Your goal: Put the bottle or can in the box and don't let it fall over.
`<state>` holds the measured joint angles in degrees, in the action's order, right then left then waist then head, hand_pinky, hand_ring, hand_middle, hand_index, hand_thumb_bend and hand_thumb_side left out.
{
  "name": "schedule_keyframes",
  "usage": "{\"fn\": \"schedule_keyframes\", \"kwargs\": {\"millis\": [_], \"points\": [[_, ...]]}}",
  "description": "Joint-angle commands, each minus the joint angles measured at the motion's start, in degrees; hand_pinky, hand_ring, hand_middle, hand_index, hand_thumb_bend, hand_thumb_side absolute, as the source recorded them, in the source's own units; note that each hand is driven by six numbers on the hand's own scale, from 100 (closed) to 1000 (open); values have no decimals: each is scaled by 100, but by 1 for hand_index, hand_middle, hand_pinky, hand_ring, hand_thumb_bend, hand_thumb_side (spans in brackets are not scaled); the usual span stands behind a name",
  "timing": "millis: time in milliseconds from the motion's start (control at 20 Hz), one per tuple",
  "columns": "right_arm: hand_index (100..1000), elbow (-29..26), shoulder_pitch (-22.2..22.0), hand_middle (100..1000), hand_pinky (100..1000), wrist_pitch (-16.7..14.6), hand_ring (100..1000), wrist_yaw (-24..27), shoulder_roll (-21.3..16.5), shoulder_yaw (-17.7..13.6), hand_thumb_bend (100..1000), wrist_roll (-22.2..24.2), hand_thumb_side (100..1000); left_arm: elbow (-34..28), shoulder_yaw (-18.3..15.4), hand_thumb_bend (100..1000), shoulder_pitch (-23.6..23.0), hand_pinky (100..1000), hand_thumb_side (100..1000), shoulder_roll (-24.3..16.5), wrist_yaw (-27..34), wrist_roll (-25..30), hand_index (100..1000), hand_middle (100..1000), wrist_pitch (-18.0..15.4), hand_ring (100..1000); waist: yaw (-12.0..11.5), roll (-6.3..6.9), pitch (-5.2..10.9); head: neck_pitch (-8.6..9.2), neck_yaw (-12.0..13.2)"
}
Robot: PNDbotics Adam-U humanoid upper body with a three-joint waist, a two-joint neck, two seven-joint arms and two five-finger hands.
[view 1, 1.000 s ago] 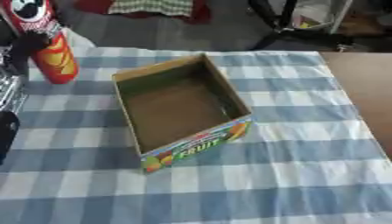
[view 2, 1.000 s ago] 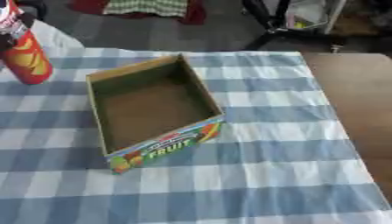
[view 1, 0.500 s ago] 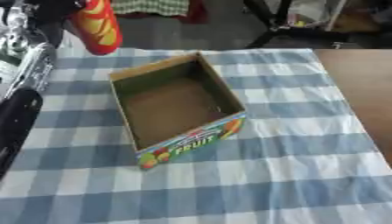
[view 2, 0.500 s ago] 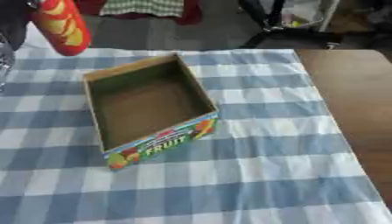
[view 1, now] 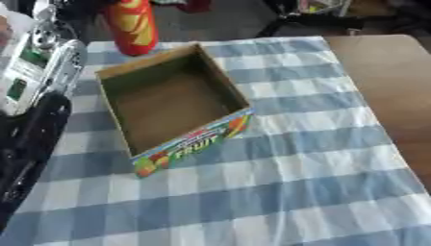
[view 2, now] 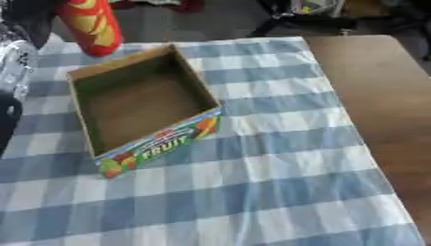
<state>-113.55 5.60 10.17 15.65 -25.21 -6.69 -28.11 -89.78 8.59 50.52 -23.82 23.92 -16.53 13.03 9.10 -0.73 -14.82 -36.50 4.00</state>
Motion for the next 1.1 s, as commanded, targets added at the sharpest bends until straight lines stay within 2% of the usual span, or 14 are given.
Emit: {"fn": "schedule_keyframes", "kwargs": {"millis": [50, 400, 600, 650, 750, 850, 900, 950, 1000, 1100], "points": [[777, -104, 75, 907, 873, -34, 1000, 49, -146, -59, 100, 4, 834, -68, 21, 274, 82, 1000, 100, 258, -249, -35, 393, 396, -147, 528, 39, -2, 79, 46, 94], [777, -104, 95, 907, 873, -47, 1000, 51, -97, -74, 100, -25, 839, 437, 43, 254, -55, 1000, 100, 667, -879, -90, 392, 395, -398, 529, 118, 0, 11, 178, 209], [777, -104, 108, 907, 873, -47, 1000, 49, -74, -73, 100, -28, 842, 801, 60, 209, -114, 1000, 100, 842, -1162, -99, 400, 403, -479, 537, 147, 6, -23, 193, 209], [777, -104, 106, 907, 873, -46, 1000, 46, -69, -75, 100, -32, 843, 871, 71, 228, -131, 1000, 100, 875, -1188, -98, 411, 413, -501, 549, 148, 8, -30, 188, 205], [777, -104, 106, 908, 873, -43, 1000, 43, -60, -77, 100, -38, 844, 977, 107, 315, -167, 1000, 100, 922, -1219, -80, 436, 435, -556, 570, 147, 13, -42, 183, 190], [777, -104, 102, 908, 873, -42, 1000, 39, -57, -79, 100, -44, 845, 1059, 143, 445, -206, 1000, 100, 943, -1262, -43, 478, 470, -599, 613, 140, 15, -47, 174, 164], [777, -104, 99, 908, 873, -42, 1000, 37, -56, -81, 100, -47, 845, 1087, 154, 445, -220, 1000, 100, 950, -1284, -25, 478, 470, -617, 613, 137, 16, -47, 171, 154], [776, -104, 96, 908, 873, -41, 1000, 36, -56, -82, 100, -50, 846, 1107, 168, 698, -231, 1000, 100, 951, -1324, 2, 579, 557, -637, 747, 132, 16, -47, 173, 143], [776, -104, 96, 908, 873, -40, 1000, 37, -55, -82, 100, -51, 845, 1123, 181, 769, -240, 1000, 100, 952, -1374, 43, 647, 619, -658, 799, 129, 15, -46, 173, 137], [776, -104, 95, 908, 873, -41, 1000, 38, -54, -79, 100, -49, 845, 1151, 199, 805, -249, 1000, 107, 950, -1487, 163, 686, 647, -698, 826, 122, 11, -43, 175, 127]]}}
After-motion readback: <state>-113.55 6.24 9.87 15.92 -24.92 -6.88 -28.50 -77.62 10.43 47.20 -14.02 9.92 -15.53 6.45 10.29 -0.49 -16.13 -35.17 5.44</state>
